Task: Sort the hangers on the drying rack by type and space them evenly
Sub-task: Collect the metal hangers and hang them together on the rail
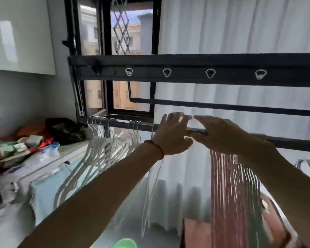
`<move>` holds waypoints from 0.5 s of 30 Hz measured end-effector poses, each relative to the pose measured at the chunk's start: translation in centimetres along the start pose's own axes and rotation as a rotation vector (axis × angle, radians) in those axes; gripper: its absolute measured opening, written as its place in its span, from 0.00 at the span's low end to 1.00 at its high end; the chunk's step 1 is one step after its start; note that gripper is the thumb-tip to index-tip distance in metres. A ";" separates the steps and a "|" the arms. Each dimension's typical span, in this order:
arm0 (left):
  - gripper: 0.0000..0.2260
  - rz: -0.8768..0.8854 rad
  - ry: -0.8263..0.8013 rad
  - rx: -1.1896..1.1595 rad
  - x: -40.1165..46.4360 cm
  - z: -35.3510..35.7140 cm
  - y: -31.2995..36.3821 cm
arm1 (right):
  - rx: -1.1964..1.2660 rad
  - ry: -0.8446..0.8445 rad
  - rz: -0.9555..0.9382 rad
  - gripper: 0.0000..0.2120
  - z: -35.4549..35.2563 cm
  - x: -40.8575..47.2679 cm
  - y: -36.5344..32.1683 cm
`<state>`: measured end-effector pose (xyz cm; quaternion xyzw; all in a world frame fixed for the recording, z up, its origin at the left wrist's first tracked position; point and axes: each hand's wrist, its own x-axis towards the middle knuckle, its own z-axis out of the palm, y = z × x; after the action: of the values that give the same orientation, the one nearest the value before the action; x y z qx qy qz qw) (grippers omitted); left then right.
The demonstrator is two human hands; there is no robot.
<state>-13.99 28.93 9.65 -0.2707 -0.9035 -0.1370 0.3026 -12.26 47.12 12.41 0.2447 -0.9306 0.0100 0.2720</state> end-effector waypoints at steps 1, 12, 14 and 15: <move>0.26 -0.050 0.059 0.019 -0.8 -0.9 -2.2 | -0.016 0.020 -0.047 0.31 0.5 1.0 -1.0; 0.16 -0.435 0.283 0.201 -9.8 -9.6 -24.4 | -0.065 0.032 -0.250 0.28 7.5 10.9 -13.0; 0.16 -0.382 0.232 0.125 -11.1 -10.6 -27.7 | -0.047 0.021 -0.201 0.34 8.2 12.1 -14.2; 0.16 -0.351 0.220 0.099 -11.6 -10.9 -29.3 | -0.023 -0.002 -0.162 0.37 8.4 12.6 -14.8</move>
<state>-17.80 -4.16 8.54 -0.0775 -0.9040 -0.1715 0.3840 -18.82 27.13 10.02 0.3160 -0.9082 -0.0229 0.2736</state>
